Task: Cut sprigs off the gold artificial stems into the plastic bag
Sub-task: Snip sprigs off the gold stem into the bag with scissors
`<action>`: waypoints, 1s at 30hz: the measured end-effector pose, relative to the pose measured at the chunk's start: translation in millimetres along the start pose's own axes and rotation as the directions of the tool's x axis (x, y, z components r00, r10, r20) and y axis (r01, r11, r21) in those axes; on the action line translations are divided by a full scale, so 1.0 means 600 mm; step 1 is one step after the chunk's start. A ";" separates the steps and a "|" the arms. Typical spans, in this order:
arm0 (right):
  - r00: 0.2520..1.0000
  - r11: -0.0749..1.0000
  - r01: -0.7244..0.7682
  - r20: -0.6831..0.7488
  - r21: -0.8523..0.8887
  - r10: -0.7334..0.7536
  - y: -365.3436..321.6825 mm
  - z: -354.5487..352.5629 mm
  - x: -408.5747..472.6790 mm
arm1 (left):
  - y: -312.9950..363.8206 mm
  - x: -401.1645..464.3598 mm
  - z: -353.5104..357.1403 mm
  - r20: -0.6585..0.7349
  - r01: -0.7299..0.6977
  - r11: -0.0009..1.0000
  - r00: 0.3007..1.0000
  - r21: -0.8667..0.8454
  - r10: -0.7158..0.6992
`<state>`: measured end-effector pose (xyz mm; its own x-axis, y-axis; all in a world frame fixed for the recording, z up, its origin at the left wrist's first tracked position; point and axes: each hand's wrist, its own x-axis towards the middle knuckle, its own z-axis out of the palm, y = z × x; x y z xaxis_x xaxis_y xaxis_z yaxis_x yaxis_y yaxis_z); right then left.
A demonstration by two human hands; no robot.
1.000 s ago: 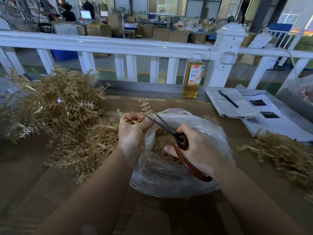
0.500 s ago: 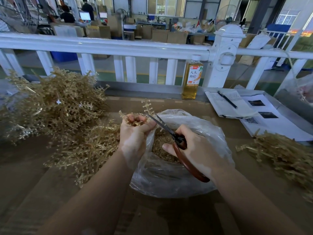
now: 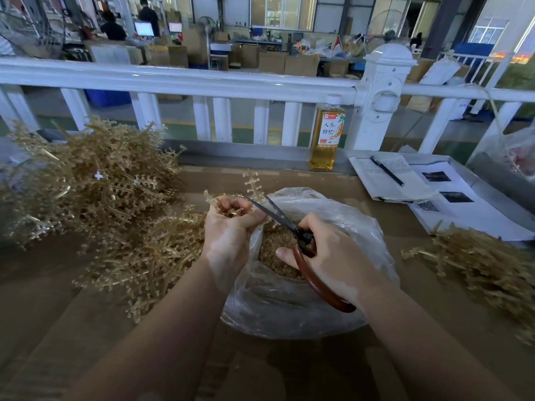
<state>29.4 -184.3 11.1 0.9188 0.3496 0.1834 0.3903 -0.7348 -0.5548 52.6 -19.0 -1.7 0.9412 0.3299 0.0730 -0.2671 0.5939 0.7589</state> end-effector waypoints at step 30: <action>0.999 0.999 0.020 -0.038 -0.033 -0.022 0.004 0.003 -0.009 | -0.009 0.001 0.002 0.021 0.194 0.972 0.981 -0.135 -0.193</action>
<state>25.1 -187.0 7.3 0.9117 0.3432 0.2257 0.4106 -0.7463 -0.5239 55.0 -22.6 -5.0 0.9792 0.1934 -0.0615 -0.1045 0.7406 0.6638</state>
